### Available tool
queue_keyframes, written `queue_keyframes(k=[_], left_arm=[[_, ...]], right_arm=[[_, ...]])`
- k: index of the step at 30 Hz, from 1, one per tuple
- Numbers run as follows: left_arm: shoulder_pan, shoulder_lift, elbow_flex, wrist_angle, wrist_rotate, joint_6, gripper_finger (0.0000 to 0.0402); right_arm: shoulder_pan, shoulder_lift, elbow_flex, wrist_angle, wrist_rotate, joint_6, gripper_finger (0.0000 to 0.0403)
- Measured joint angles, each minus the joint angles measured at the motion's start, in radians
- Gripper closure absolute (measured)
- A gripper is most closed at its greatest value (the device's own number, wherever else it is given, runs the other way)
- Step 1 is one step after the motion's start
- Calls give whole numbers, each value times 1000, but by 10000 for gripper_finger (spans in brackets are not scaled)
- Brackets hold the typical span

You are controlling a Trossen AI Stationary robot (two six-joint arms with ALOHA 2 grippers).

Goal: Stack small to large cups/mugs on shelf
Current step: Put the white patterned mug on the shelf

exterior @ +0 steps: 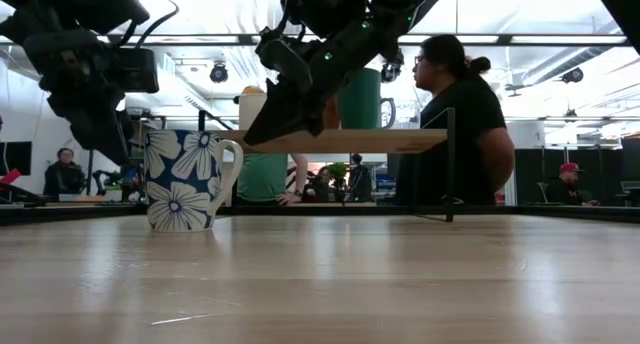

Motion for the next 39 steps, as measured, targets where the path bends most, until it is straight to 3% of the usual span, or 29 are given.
queue_keyframes(k=[15,39], left_arm=[[-1,-7,0,12,-5,-17,362],[0,6,-2,30,-29,-13,362]], right_arm=[[-22,26,-4,-32,-106,29,395],[73,63,42,0,-113,74,395]])
